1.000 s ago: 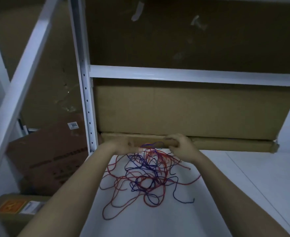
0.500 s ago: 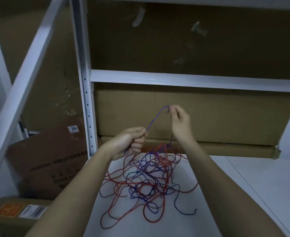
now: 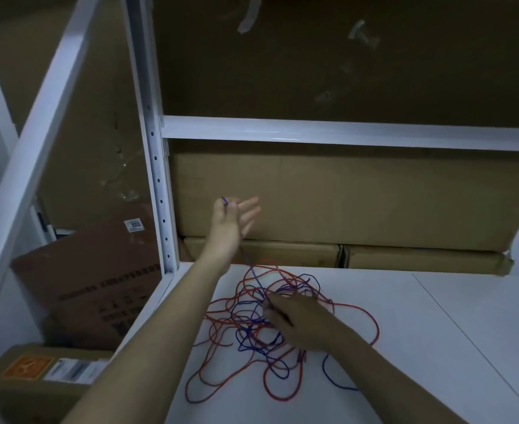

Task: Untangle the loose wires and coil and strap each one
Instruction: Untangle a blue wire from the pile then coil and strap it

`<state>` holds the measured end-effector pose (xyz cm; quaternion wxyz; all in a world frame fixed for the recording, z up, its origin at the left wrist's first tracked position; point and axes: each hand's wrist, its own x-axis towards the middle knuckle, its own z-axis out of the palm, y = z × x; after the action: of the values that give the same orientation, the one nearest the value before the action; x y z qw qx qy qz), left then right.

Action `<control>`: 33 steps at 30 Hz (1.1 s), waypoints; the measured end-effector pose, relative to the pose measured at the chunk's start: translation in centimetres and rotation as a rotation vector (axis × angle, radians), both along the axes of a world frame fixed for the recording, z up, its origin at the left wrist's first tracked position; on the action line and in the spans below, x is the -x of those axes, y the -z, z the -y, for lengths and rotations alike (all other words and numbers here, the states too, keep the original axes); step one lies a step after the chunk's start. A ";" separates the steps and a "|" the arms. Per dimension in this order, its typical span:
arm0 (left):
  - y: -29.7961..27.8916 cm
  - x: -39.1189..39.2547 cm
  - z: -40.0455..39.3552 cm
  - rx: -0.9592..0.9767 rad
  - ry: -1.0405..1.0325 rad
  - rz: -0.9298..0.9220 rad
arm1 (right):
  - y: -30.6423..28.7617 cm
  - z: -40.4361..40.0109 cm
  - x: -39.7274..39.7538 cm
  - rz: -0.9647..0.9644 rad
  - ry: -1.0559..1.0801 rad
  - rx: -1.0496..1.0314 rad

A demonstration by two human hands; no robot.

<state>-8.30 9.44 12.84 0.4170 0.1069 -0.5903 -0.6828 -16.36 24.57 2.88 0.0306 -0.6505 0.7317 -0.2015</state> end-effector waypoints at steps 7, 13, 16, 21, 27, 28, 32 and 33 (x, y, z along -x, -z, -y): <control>5.7 -0.8 0.5 0.743 0.116 0.590 | -5.8 1.0 4.1 0.083 0.156 0.613; 2.3 -2.8 -0.9 0.342 0.504 0.542 | -7.0 3.7 7.3 0.495 0.254 0.469; 1.4 -2.9 -0.8 0.082 0.550 0.248 | -5.2 5.0 6.5 0.417 0.262 0.191; 0.6 0.9 -0.4 -0.333 0.273 -0.097 | -0.4 4.8 3.6 0.025 0.105 0.028; 5.5 2.7 1.3 0.629 -0.114 0.560 | -1.0 2.4 4.0 -0.089 0.041 0.260; 6.4 2.5 1.6 0.791 -0.072 0.669 | -1.6 2.1 4.6 -0.085 0.072 0.392; 5.9 1.5 1.0 0.688 0.130 0.710 | -3.5 2.5 7.5 -0.399 0.206 0.455; 5.2 1.2 0.7 0.609 0.223 0.687 | -3.6 2.8 7.9 -0.438 0.214 0.445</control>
<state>-9.45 8.71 7.63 0.1341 0.1356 -0.8753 -0.4444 -24.30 21.73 6.47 -0.2920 -0.5884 0.7230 -0.2138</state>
